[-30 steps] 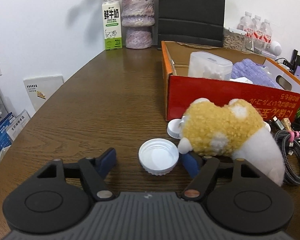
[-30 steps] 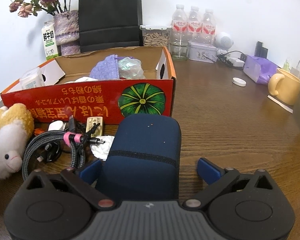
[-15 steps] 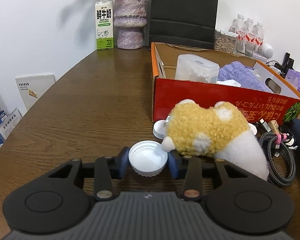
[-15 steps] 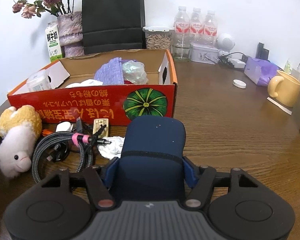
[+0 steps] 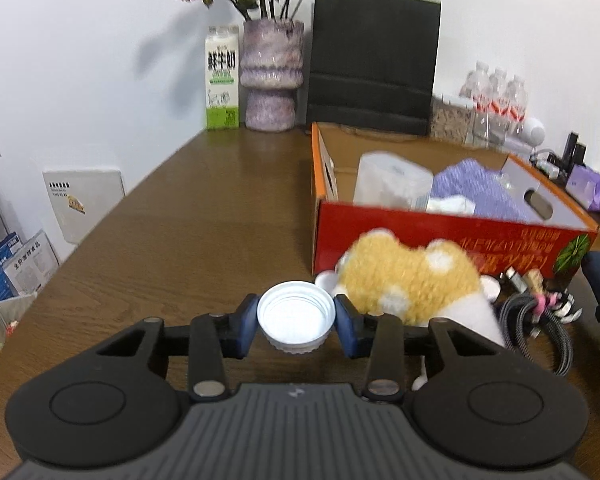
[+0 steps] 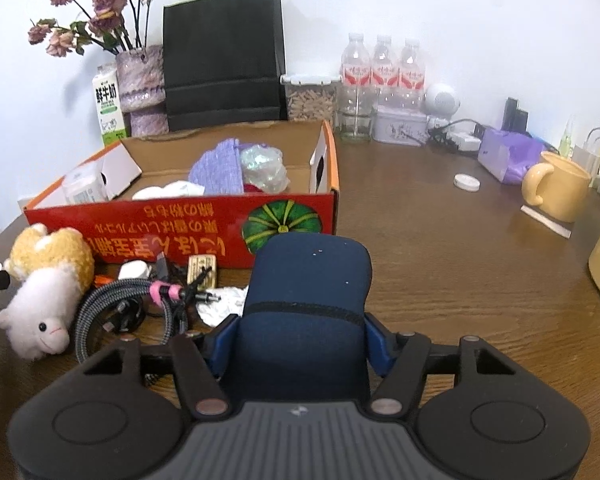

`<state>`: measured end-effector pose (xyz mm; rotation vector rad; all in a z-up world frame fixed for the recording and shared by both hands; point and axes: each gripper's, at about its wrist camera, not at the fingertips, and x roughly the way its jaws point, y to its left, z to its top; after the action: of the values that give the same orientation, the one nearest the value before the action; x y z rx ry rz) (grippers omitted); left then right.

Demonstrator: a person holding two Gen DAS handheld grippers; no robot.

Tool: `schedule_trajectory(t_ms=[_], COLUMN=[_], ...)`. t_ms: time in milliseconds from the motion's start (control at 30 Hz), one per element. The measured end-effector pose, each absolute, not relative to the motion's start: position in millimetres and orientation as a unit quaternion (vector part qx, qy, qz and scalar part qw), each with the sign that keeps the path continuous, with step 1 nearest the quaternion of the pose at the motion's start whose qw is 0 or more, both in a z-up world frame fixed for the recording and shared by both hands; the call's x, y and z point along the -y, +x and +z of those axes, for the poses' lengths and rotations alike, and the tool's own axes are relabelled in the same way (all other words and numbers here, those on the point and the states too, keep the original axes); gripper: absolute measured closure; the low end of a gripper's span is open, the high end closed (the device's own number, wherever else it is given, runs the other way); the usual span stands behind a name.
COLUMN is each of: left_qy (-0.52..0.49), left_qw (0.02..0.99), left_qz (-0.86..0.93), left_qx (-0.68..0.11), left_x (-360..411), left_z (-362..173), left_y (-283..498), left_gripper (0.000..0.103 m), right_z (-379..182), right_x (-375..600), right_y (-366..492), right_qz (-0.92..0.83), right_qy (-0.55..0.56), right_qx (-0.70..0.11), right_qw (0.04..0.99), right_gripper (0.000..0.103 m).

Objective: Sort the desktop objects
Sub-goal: 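Carry cap and navy case into the cardboard box and open both tools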

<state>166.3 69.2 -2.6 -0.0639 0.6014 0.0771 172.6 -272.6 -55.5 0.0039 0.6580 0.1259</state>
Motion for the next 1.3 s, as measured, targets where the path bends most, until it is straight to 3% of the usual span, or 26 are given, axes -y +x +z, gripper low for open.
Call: schedule_trajectory(t_ms=[333,767,1100,1300], left_qy=[-0.033,-0.021,-0.044,-0.019], left_qw=[0.969,0.978,0.975,0.975], left_qz=[0.018,-0.044,-0.043,-0.017], left_qx=[-0.242,-0.204,-0.215,-0.222], left_x=[-56.2,-1.2,23.7,38.0], left_z=[39.0,73.3,51.5,21.6], left_y=[164.6,229.4,297.1,319.7], left_gripper=[0.062,0.062,0.062,0.062], right_z=[-23.2,20.9,17.2,-8.2], right_x=[266.3,240.4,227.2,226.2], right_y=[168.6,226.7,294.1,313.5], right_qz=[0.08,0.108,0.106,0.123], right_qy=[-0.009,-0.028,-0.005,-0.011], right_qx=[-0.267,-0.203,-0.176,-0.206], right_qw=[0.96,0.973,0.979,0.971], right_gripper=[0.04,0.04,0.04,0.04])
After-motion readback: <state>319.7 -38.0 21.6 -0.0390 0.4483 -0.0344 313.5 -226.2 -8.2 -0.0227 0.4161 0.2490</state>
